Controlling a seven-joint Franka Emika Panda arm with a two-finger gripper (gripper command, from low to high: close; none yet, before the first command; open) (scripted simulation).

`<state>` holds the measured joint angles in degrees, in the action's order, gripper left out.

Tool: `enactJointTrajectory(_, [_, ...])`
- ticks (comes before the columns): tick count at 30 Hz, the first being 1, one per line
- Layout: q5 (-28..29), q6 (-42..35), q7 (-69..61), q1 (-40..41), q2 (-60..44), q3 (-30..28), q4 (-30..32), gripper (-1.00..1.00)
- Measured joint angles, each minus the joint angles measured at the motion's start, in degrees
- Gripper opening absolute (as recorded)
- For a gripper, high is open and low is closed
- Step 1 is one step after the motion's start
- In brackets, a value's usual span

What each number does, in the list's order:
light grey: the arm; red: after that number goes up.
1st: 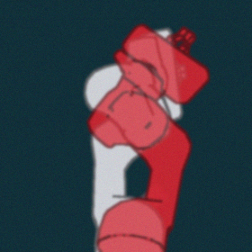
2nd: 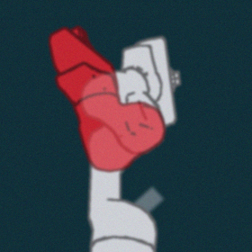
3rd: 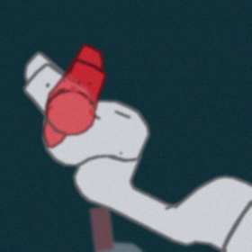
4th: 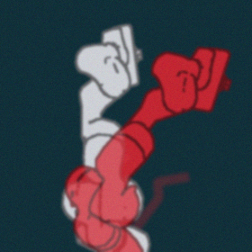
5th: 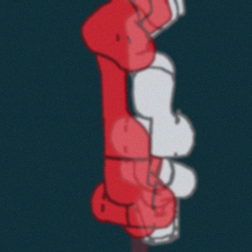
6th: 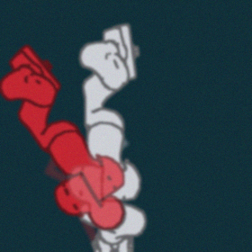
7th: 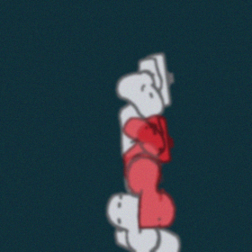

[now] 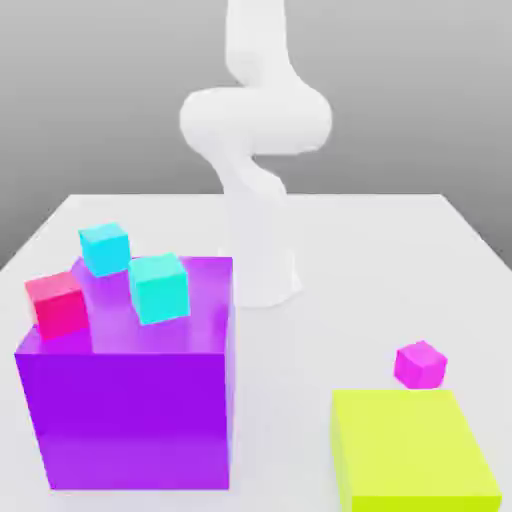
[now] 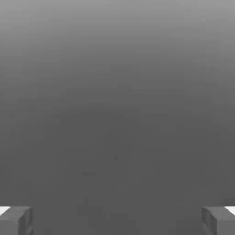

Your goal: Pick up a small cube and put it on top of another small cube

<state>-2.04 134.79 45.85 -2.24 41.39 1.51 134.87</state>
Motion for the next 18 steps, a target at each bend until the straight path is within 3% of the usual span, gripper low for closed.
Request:
enactJointTrajectory(11, [-6.4, 15.5, 2.9, -11.7, -23.2, 11.1, 15.2, 0.0])
enactJointTrajectory(15, [-5.3, 21.5, 6.4, -15.1, -31.9, 16.3, 20.8, 0.0])
enactJointTrajectory(18, [-1.1, 25.8, 11.5, -17.9, -38.4, 19.6, 25.0, 0.0])
